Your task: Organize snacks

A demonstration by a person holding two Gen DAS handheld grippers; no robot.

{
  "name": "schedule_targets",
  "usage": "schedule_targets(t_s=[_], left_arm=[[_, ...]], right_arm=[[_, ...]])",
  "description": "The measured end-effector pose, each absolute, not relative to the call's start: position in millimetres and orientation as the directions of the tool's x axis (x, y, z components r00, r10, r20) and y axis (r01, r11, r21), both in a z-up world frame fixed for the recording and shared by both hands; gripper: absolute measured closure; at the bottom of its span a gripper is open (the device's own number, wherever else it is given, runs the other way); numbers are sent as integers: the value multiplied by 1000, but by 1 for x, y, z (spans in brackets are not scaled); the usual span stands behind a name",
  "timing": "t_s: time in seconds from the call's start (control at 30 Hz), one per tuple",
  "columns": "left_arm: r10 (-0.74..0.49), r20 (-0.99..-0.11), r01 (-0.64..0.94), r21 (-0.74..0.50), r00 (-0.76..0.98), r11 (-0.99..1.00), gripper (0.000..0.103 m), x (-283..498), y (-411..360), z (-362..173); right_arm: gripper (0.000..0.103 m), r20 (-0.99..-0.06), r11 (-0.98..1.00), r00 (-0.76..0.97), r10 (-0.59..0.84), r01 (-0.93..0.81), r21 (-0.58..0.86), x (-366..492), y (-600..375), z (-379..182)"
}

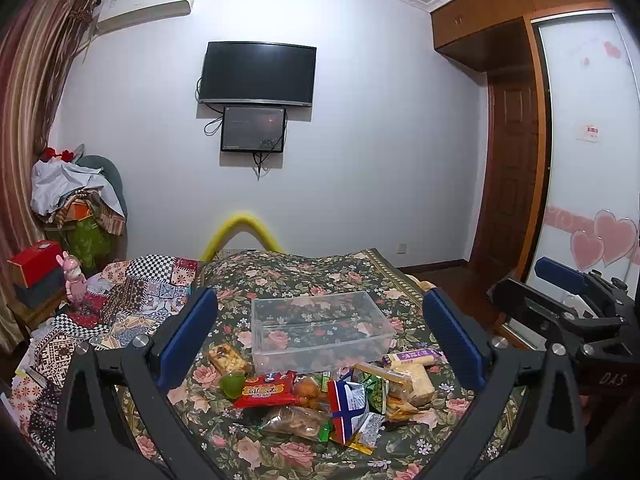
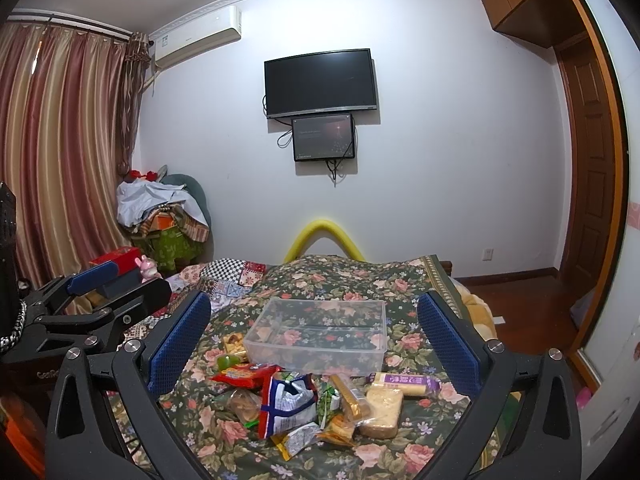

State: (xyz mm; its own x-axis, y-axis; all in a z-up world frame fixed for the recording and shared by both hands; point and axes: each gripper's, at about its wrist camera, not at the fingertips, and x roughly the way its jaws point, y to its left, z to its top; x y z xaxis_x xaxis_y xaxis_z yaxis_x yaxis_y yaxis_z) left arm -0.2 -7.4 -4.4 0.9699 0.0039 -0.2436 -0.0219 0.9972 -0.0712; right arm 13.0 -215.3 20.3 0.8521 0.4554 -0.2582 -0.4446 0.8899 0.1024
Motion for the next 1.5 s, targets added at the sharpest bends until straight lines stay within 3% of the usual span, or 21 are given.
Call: schedule_targets(t_s=[0.93,1.2,1.5], left_arm=[[13,-282,-30,-57,959,998,0,18,-2,-21],[27,-406,-35,-11,913,999,0,52,14,-58],[-3,-607,-34,-50,794,998,0,90,40,-124]], right_arm=[[0,-288,898,851,440,-425,114,23,-216,10],[0,-385,913,829,406,-392,118,52,-223,-18],[6,-563,924,740,368,-359,132,86,-234,-71]])
